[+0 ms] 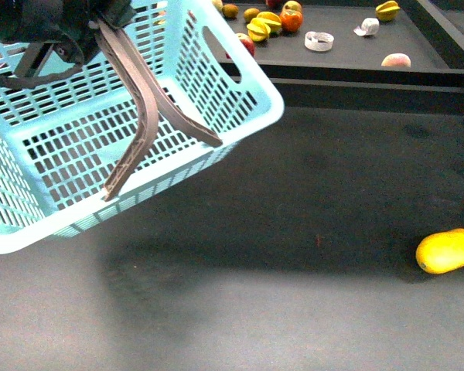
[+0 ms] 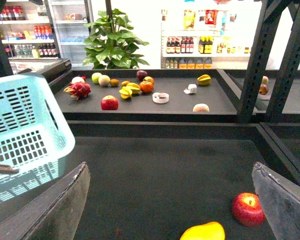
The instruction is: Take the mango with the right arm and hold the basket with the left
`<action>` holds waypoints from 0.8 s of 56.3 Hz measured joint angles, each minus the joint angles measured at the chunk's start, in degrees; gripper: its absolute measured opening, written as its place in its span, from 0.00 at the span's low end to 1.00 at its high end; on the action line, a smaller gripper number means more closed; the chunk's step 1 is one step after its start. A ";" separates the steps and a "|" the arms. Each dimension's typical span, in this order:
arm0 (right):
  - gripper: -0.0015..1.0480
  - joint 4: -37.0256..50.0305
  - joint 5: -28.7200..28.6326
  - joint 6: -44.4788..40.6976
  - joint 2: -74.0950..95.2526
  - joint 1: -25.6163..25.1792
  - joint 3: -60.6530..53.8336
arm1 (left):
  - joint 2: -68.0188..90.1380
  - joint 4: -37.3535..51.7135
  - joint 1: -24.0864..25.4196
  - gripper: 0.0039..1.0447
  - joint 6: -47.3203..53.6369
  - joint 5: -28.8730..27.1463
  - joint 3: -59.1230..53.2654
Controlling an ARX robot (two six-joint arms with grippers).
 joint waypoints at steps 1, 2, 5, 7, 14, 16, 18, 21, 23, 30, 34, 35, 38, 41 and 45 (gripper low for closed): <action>0.92 0.00 0.02 0.00 0.00 0.00 0.00 | -0.37 0.50 -0.59 0.08 1.03 0.33 -0.61; 0.92 0.00 0.00 0.00 0.00 0.00 0.00 | -0.70 1.11 -1.18 0.08 1.57 0.90 -1.25; 0.92 0.00 0.02 0.00 0.00 0.00 0.00 | -1.51 3.19 -2.56 0.08 3.52 2.32 -2.95; 0.92 0.00 0.02 0.00 0.00 0.00 0.00 | -2.34 4.61 -3.80 0.08 5.20 3.08 -4.31; 0.92 0.00 0.02 0.00 0.00 0.00 0.00 | -4.44 7.30 -6.97 0.08 9.73 4.76 -7.19; 0.92 0.00 0.00 0.00 0.00 0.00 0.00 | -5.11 8.41 -8.11 0.08 10.97 5.57 -8.09; 0.92 0.00 0.02 0.00 0.00 0.00 0.00 | -5.55 9.40 -8.92 0.08 11.82 6.36 -8.81; 0.92 0.00 0.00 0.00 0.00 0.00 0.00 | -6.38 10.40 -10.56 0.08 13.99 7.50 -10.12; 0.92 0.00 0.00 0.00 0.00 0.00 0.00 | -6.82 10.62 -11.50 0.08 15.47 7.96 -10.82; 0.92 0.00 0.02 0.00 0.00 0.00 0.00 | -7.19 10.64 -13.79 0.08 19.76 9.60 -12.46; 0.92 0.00 0.02 0.00 0.00 0.00 0.00 | -7.21 11.26 -14.78 0.08 21.51 10.36 -13.53; 0.92 0.00 0.02 0.00 0.00 0.00 0.00 | -7.21 11.32 -14.88 0.08 21.59 10.38 -13.66; 0.92 0.00 0.02 0.00 0.00 0.00 0.00 | -7.19 11.32 -15.34 0.08 22.27 10.19 -14.03; 0.92 0.00 0.02 0.00 0.00 0.00 0.00 | -7.15 11.23 -15.52 0.08 22.47 9.44 -14.03; 0.92 0.00 0.02 0.00 0.00 0.00 0.00 | -6.80 12.04 -15.54 0.08 22.29 8.63 -14.03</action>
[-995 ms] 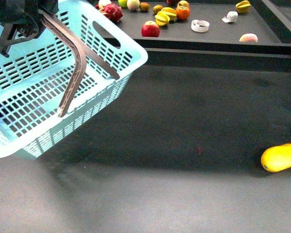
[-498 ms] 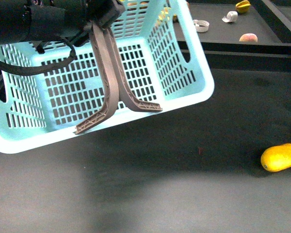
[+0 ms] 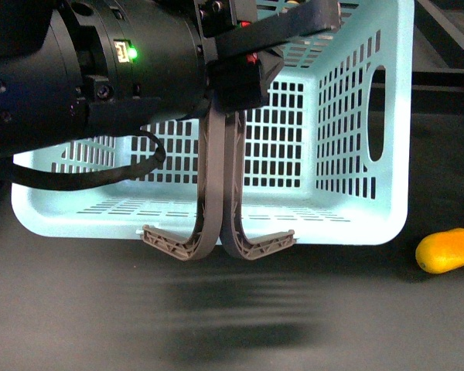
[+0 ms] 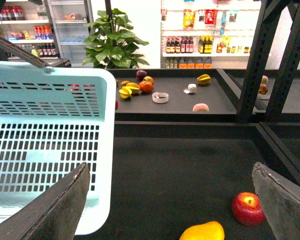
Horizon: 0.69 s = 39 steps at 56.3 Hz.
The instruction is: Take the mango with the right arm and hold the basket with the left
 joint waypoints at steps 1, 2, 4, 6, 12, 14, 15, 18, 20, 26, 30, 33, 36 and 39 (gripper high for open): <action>0.92 0.00 0.00 0.00 0.00 0.00 0.00 | 0.09 0.11 0.02 0.08 -0.02 -0.13 -0.02; 0.92 0.00 0.00 0.00 0.00 0.00 0.00 | 0.17 0.24 0.02 0.08 0.02 -0.37 -0.02; 0.92 0.00 0.00 0.00 0.00 0.00 0.00 | 0.37 0.52 0.04 0.08 0.04 -0.42 0.00; 0.92 0.00 0.00 0.00 0.00 0.00 0.00 | 0.52 0.79 0.02 0.08 0.07 -0.37 0.00; 0.92 0.00 0.00 0.00 0.00 0.00 0.00 | 0.98 0.81 -0.22 0.08 0.11 -0.31 0.00; 0.92 0.00 0.00 0.00 0.00 0.00 0.00 | 1.16 0.81 -0.50 0.08 0.13 -0.26 0.00; 0.92 0.00 -0.02 0.00 0.00 0.00 0.00 | 1.20 0.81 -0.57 0.08 0.13 -0.24 -0.02; 0.92 0.00 -0.02 0.00 0.00 0.00 0.00 | 1.36 0.81 -0.90 0.08 0.11 -0.04 -0.02; 0.92 0.00 -0.02 0.00 0.00 0.00 0.00 | 1.40 0.81 -1.07 0.08 0.11 0.15 -0.02; 0.92 0.00 0.00 0.00 0.00 0.00 0.00 | 1.42 0.81 -1.29 0.08 0.07 0.35 0.00; 0.92 0.00 0.00 0.00 0.00 0.00 0.00 | 1.42 0.81 -1.42 0.08 0.09 0.50 0.00; 0.92 0.00 0.00 0.00 0.00 0.00 0.00 | 1.42 0.81 -1.51 0.08 0.07 0.70 -0.02; 0.92 0.00 0.00 0.00 0.00 0.00 0.00 | 1.42 0.81 -1.53 0.08 0.02 0.66 -0.02; 0.92 0.00 0.00 0.00 0.00 0.00 0.00 | 1.42 0.81 -1.53 0.08 0.02 0.46 0.00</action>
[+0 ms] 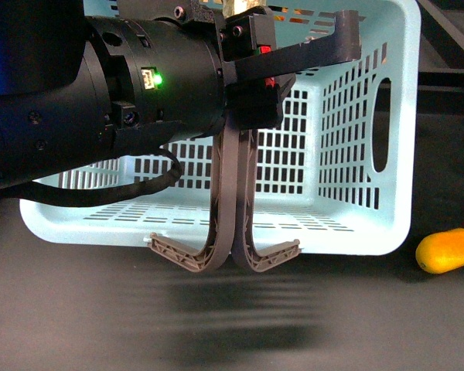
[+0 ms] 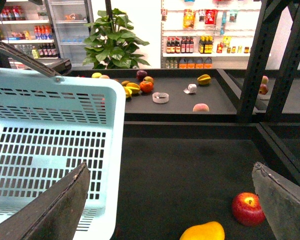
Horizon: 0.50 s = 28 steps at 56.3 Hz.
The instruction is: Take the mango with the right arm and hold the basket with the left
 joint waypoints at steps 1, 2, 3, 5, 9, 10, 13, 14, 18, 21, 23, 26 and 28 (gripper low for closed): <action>0.92 0.00 0.00 0.00 0.00 0.00 0.00 | 0.00 0.00 0.00 0.08 0.02 -0.13 0.00; 0.92 0.00 -0.02 0.00 0.00 0.00 0.00 | 0.00 0.00 0.02 0.08 0.04 -0.22 0.00; 0.92 0.00 0.00 0.00 0.00 0.00 0.00 | 0.00 0.00 0.02 0.08 0.04 -0.35 0.00; 0.92 0.00 -0.02 0.00 0.00 0.00 0.00 | 0.00 0.00 0.02 0.08 0.07 -0.39 0.00; 0.92 0.00 0.00 0.00 0.00 0.00 0.00 | 0.00 0.00 0.17 0.08 0.07 -0.63 0.00; 0.92 0.00 -0.02 0.00 0.00 0.00 0.00 | 0.00 0.00 0.22 0.08 0.07 -0.68 0.00; 0.92 0.00 0.00 0.00 0.00 0.00 0.00 | 0.00 0.00 0.24 0.08 0.07 -0.77 0.00; 0.92 0.00 -0.02 0.00 0.00 0.00 0.00 | 0.00 0.00 0.24 0.08 0.07 -0.77 0.00; 0.92 0.00 -0.02 0.00 0.00 0.00 0.00 | 0.00 0.00 0.24 0.08 0.07 -0.72 0.00; 0.92 0.00 0.00 0.00 0.00 0.00 0.00 | 0.00 0.00 0.24 0.08 0.04 -0.59 0.00; 0.92 0.00 -0.02 0.00 0.00 0.00 0.00 | 0.00 0.00 0.24 0.08 0.04 -0.46 -0.02; 0.92 0.00 0.00 0.00 0.00 0.00 0.00 | 0.00 0.00 0.24 0.08 0.04 -0.35 -0.02; 0.92 0.00 0.00 0.00 0.00 0.00 0.00 | 0.00 0.00 0.20 0.08 0.04 -0.28 0.00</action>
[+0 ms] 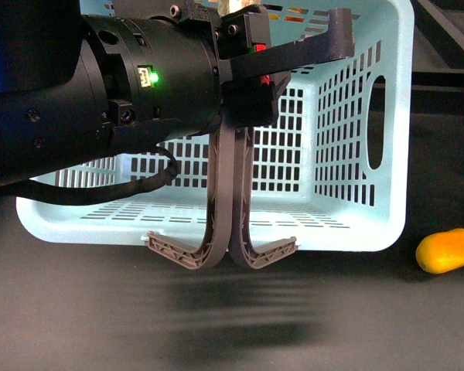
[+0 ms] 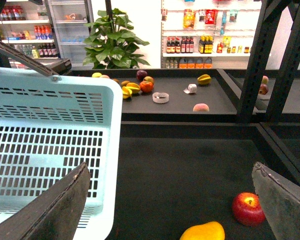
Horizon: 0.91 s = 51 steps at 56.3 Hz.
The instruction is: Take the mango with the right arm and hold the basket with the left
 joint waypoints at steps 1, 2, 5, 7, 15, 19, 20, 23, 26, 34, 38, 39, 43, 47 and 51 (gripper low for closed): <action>0.92 -0.35 1.01 0.33 0.22 0.26 0.02 | 0.00 0.00 0.00 0.08 0.00 0.07 0.00; 0.92 -0.63 2.73 1.27 0.74 0.63 0.11 | 0.00 0.00 -0.02 0.08 -0.02 0.11 0.00; 0.92 2.45 6.78 3.63 5.99 1.18 0.13 | 0.00 0.00 0.00 0.08 -0.04 0.09 -0.02; 0.92 7.10 6.93 4.28 11.52 0.85 0.13 | 0.00 0.00 0.00 0.08 -0.09 0.02 0.00; 0.92 24.50 4.79 5.86 34.27 -3.23 0.13 | 0.00 -0.02 0.00 0.08 -0.07 -0.11 0.00; 0.92 34.97 4.20 6.19 48.52 -5.64 0.59 | 0.00 -0.02 0.00 0.08 -0.02 -0.11 0.00; 0.92 37.51 3.98 6.21 51.93 -6.10 0.81 | 0.00 -0.02 0.00 0.08 -0.02 -0.11 0.00; 0.92 45.31 3.37 6.19 62.42 -7.56 1.95 | 0.00 -0.02 0.00 0.08 -0.04 -0.11 0.00; 0.92 49.68 2.58 6.23 68.98 -8.50 3.15 | 0.00 -0.02 0.00 0.08 -0.09 -0.09 0.00; 0.92 55.93 0.31 7.06 86.95 -11.19 8.15 | 0.00 -0.02 0.00 0.08 -0.02 -0.07 -0.02; 0.92 56.92 -0.04 7.96 95.93 -12.28 11.41 | 0.00 -0.02 0.00 0.08 -0.09 -0.07 0.00; 0.92 57.09 -0.07 8.31 97.96 -12.55 12.28 | 0.00 -0.02 0.00 0.08 -0.13 -0.07 -0.02; 0.92 57.68 0.07 9.62 105.09 -13.42 15.72 | 0.00 -0.02 0.00 0.08 -0.09 -0.07 0.00; 0.92 58.03 0.68 10.45 110.60 -13.94 18.69 | 0.00 -0.02 0.00 0.08 -0.09 -0.07 0.00; 0.92 58.01 1.22 11.47 115.49 -14.29 21.75 | 0.00 -0.02 0.00 0.08 -0.11 -0.09 -0.02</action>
